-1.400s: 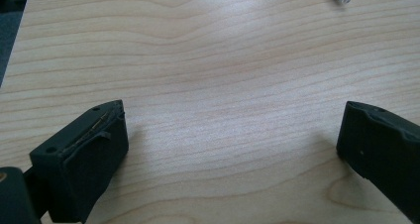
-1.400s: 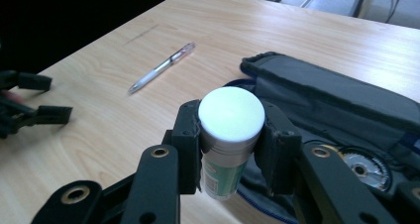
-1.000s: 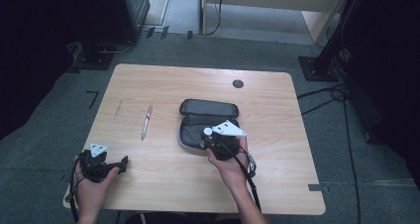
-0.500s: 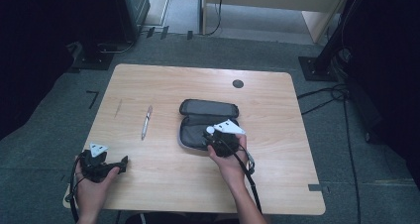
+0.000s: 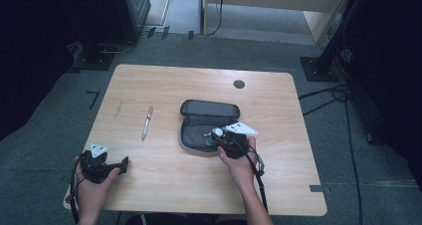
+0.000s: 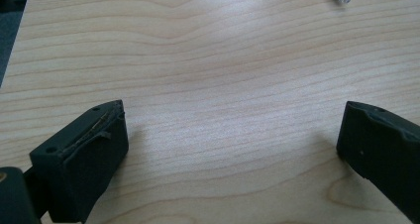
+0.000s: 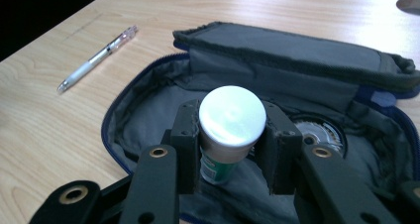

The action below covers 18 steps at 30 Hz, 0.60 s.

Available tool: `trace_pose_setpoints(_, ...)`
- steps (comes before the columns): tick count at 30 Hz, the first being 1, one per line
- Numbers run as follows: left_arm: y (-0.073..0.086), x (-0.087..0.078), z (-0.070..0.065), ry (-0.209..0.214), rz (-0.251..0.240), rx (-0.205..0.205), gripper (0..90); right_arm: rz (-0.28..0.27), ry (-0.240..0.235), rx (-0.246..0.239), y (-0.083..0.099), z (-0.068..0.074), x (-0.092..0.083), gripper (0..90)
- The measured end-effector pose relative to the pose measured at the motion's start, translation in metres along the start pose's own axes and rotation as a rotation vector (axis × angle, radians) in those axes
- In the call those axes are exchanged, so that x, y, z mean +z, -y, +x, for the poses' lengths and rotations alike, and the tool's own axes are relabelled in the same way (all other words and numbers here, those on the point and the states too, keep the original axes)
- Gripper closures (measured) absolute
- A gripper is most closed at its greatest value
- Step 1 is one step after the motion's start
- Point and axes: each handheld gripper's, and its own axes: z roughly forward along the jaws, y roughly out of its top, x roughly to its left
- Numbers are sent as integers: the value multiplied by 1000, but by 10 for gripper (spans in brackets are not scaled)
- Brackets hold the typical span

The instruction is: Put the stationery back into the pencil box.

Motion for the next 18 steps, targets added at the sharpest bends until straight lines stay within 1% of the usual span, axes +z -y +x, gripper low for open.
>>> trace_pose_setpoints(1,0,0,0,0,0,0,0,19,-9,6,1,-5,-2,632)
trace_pose_setpoints(2,0,0,0,0,0,0,0,19,-9,6,1,-5,-2,632)
trace_pose_setpoints(3,0,0,0,0,1,1,0,28,-11,27,3,-8,-3,631)
trace_pose_setpoints(6,0,0,0,0,1,1,0,37,-16,40,5,-11,-4,641)
trace_pose_setpoints(10,0,0,0,0,1,1,0,51,-12,41,8,-12,-2,650)
trace_pose_setpoints(12,0,0,0,0,0,1,0,58,-24,45,9,-13,0,649)
trace_pose_setpoints(18,0,0,0,0,1,1,0,58,-5,53,9,-18,2,627)
